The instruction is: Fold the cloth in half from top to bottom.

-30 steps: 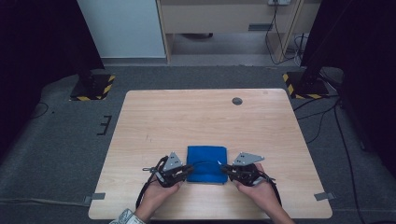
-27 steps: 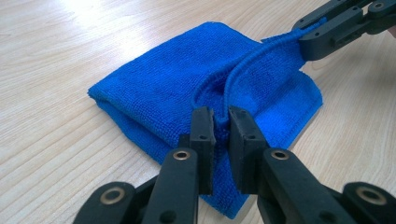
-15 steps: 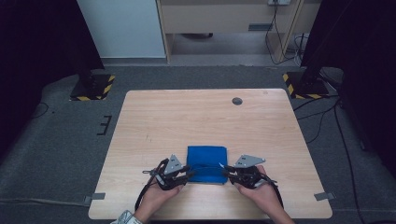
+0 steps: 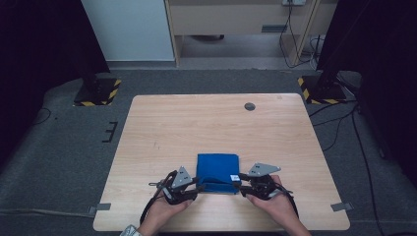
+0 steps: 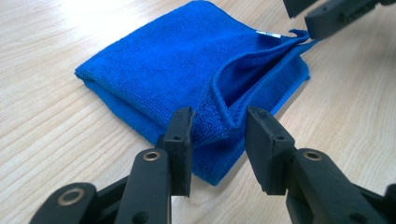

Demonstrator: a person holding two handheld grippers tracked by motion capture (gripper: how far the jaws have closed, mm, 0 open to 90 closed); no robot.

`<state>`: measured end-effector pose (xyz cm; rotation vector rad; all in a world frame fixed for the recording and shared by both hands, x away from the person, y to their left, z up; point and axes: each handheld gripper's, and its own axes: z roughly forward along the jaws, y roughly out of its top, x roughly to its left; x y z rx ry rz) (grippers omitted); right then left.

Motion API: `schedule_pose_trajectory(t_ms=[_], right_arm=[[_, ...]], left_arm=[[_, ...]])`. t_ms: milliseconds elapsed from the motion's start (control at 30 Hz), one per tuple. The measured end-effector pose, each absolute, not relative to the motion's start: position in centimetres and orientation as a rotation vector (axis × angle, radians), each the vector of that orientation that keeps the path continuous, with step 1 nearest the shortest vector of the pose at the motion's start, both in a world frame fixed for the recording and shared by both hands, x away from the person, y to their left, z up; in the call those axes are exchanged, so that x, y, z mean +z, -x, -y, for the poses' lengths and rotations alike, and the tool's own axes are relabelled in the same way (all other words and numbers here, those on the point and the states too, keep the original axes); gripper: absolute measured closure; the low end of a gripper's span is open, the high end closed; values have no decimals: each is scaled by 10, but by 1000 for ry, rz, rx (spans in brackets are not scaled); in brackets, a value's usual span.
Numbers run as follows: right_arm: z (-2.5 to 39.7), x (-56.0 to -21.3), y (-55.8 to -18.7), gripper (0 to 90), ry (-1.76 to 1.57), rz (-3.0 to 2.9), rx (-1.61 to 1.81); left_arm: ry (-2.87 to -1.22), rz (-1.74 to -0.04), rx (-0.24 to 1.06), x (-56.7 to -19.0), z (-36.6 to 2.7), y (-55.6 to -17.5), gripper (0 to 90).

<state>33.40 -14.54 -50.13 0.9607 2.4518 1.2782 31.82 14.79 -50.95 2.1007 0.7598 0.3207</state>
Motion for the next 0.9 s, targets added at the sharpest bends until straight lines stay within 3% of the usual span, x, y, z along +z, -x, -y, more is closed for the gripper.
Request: schedule_pose_trajectory(t_ms=[500,767,900], right_arm=[[140,-502,-348,551,-983,-2432,1244],[136,-506,-348,438,-979,-2434,1219],[135,-507,-351,367,-977,-2420,1219]], left_arm=[[-2053,-761,327,-503,-156,-313,618],[-2044,-775,359,-502,-160,-319,596],[-2017,-806,360,-501,-162,-323,501]])
